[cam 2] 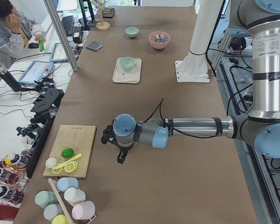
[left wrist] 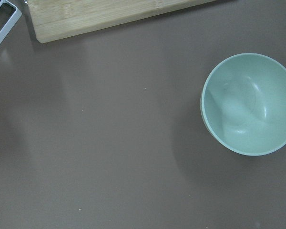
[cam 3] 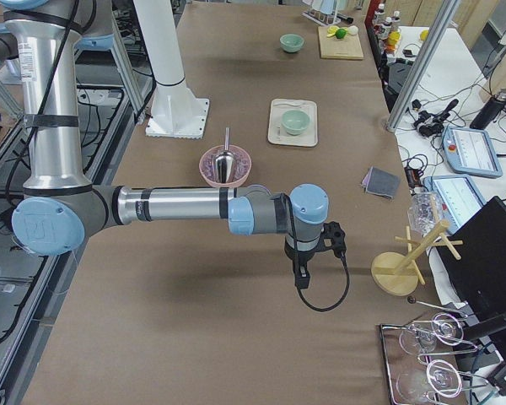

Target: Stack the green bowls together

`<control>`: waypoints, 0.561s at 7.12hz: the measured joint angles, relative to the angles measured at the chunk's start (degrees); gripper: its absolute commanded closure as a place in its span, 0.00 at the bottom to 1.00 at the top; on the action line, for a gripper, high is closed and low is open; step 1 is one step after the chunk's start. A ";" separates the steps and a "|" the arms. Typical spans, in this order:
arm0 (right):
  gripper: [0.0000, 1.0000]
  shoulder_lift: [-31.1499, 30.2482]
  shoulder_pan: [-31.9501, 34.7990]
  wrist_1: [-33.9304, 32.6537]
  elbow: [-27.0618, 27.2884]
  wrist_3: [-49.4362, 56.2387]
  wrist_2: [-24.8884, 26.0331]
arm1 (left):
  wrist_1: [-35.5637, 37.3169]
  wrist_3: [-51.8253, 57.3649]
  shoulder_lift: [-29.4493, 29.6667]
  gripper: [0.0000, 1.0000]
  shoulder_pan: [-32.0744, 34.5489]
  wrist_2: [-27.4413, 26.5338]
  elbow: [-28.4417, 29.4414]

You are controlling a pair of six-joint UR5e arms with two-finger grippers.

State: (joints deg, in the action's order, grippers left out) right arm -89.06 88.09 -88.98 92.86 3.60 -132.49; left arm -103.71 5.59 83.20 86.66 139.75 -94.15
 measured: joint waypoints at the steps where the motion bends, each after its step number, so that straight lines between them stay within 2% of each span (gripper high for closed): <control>1: 0.00 -0.06 -0.05 0.10 0.15 -0.25 -0.78 | -0.05 0.02 -0.01 0.01 0.00 0.10 -0.03; 4: 0.00 -0.22 -0.52 0.64 0.52 -0.50 -3.01 | -0.05 0.16 0.01 0.01 0.00 0.58 -0.09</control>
State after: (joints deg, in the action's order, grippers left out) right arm -89.29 87.57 -88.34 93.39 3.10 -135.50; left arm -103.76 5.75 83.21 86.66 140.33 -94.24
